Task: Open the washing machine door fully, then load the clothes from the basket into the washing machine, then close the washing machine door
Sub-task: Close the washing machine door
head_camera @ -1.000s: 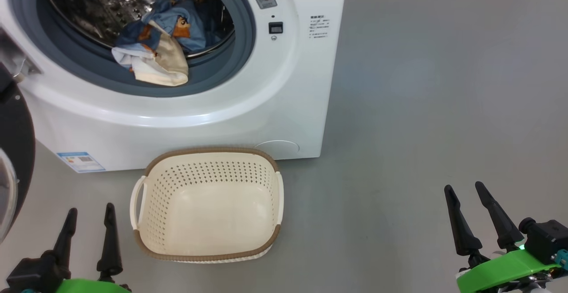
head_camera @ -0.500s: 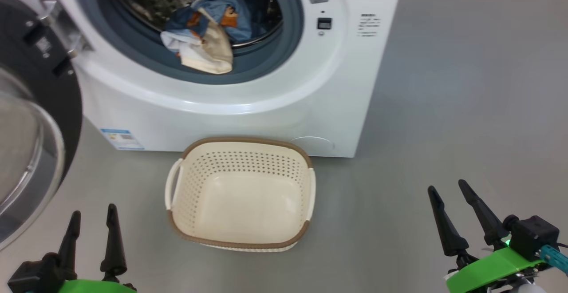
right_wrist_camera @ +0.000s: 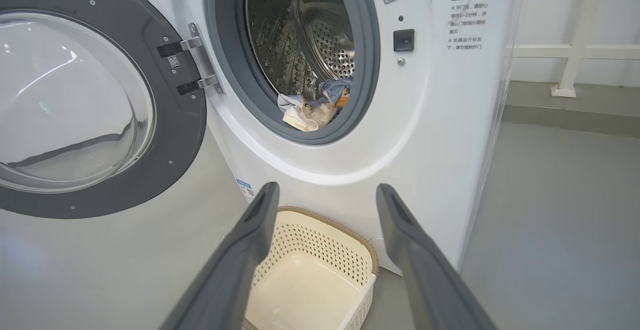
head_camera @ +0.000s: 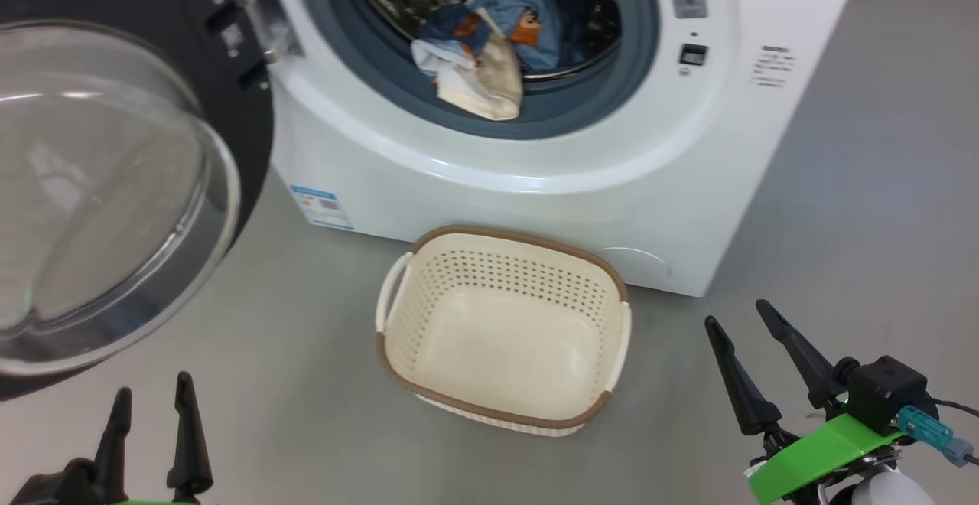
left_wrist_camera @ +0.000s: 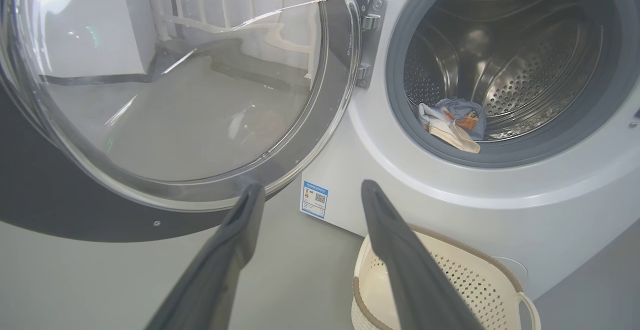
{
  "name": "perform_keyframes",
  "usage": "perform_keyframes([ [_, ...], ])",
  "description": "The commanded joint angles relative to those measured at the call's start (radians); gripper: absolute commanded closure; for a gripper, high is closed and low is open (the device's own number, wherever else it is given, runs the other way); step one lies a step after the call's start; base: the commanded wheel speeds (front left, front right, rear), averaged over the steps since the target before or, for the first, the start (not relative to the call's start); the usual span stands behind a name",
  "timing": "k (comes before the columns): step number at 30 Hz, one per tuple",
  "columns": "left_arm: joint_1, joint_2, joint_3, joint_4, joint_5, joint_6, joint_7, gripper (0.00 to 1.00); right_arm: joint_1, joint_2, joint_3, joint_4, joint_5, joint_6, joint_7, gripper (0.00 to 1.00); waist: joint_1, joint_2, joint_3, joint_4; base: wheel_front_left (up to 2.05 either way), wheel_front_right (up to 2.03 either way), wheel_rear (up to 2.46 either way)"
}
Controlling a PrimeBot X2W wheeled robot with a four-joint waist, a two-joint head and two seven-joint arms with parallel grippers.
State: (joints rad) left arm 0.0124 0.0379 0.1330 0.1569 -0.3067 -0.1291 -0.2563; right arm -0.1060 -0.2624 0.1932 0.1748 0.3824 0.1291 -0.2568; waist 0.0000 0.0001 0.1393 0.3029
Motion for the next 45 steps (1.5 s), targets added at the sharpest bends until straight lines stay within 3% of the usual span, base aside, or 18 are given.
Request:
perform_keyframes([
  [1, 0.003, 0.013, 0.038, -0.024, -0.005, -0.002, -0.006, 0.0, -0.022, -0.015, 0.029, -0.018, 0.016, 0.002, -0.005, 0.0, 0.0, -0.0001, -0.016, 0.063, 0.0, 0.0, 0.0],
  [15, 0.037, 0.013, 0.049, -0.024, -0.04, -0.002, -0.006, 0.0, -0.039, -0.019, 0.063, -0.007, 0.023, 0.002, -0.005, 0.0, 0.0, -0.0001, -0.029, 0.181, 0.0, 0.0, 0.0],
  [39, 0.033, 0.012, 0.068, -0.055, -0.065, 0.006, -0.006, 0.0, -0.042, -0.02, 0.065, -0.011, 0.025, 0.002, -0.005, 0.0, 0.0, -0.0001, -0.014, 0.214, 0.0, 0.0, 0.0],
  [40, 0.027, 0.012, 0.071, -0.06, -0.065, 0.005, -0.006, 0.17, -0.043, -0.021, 0.063, -0.012, 0.025, 0.002, -0.005, 0.0, 0.0, -0.0001, -0.012, 0.214, 0.0, 0.0, 0.0],
  [41, 0.019, 0.012, 0.076, -0.067, -0.068, 0.005, -0.006, 0.53, -0.043, -0.021, 0.062, -0.012, 0.025, 0.002, -0.005, 0.0, 0.0, -0.0001, -0.009, 0.215, 0.0, 0.0, 0.0],
  [42, 0.01, 0.012, 0.082, -0.073, -0.075, 0.004, -0.006, 0.73, -0.044, -0.021, 0.062, -0.013, 0.025, 0.002, -0.005, 0.0, 0.0, -0.0001, -0.006, 0.214, 0.0, 0.0, 0.0],
  [43, -0.001, 0.012, 0.093, -0.08, -0.091, 0.003, -0.006, 1.0, -0.046, -0.022, 0.062, -0.013, 0.024, 0.002, -0.005, 0.0, 0.0, -0.0001, -0.001, 0.213, 0.0, 0.0, 0.0],
  [45, -0.026, 0.012, 0.122, -0.092, -0.136, 0.002, -0.006, 1.0, -0.051, -0.022, 0.064, -0.014, 0.022, 0.002, -0.005, 0.0, 0.0, -0.0001, 0.007, 0.21, 0.0, 0.0, 0.0],
])
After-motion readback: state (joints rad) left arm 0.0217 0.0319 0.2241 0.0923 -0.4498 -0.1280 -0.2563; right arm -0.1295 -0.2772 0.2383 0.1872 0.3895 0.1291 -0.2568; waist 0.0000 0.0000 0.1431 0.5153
